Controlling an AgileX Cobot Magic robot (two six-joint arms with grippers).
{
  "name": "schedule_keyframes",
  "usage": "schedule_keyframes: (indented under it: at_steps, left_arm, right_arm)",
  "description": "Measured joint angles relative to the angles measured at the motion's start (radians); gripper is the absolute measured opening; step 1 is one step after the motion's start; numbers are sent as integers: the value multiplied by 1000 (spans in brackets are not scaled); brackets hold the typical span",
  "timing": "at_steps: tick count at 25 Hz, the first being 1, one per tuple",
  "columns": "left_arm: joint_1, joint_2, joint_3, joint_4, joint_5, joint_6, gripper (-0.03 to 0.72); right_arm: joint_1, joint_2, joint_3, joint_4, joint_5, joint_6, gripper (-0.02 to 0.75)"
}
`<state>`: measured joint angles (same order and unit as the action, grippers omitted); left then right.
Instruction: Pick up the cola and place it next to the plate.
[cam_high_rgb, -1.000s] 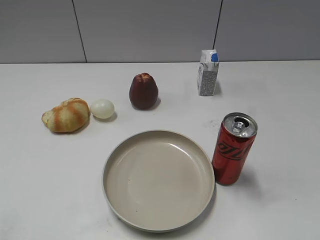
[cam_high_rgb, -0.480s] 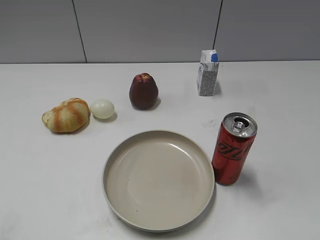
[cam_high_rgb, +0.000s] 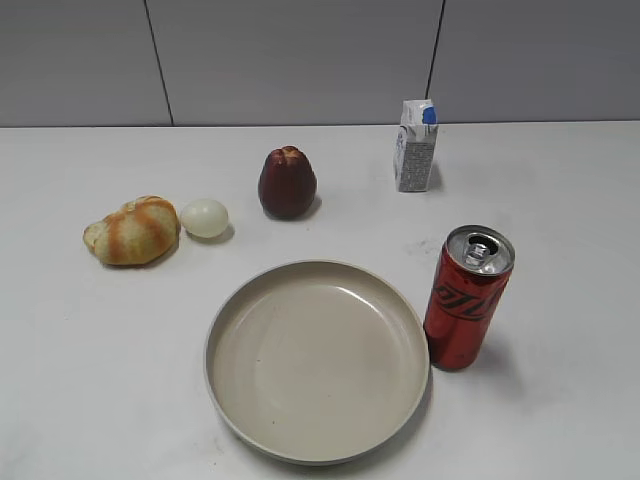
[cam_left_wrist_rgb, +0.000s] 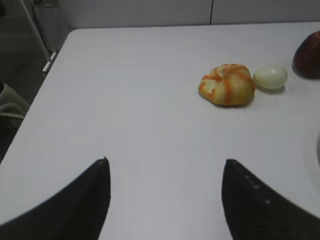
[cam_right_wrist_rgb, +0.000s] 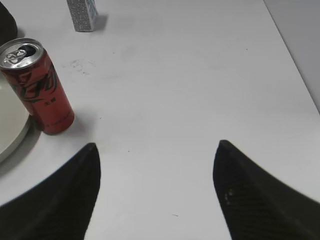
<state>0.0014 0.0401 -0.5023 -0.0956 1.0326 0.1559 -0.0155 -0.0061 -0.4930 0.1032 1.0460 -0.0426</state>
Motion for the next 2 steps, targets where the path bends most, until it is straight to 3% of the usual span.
schedule_keyframes:
  at_steps: [2]
  left_arm:
    - [5,-36,0,0,1,0,524]
  right_arm:
    - [0,0,0,0,0,0,535]
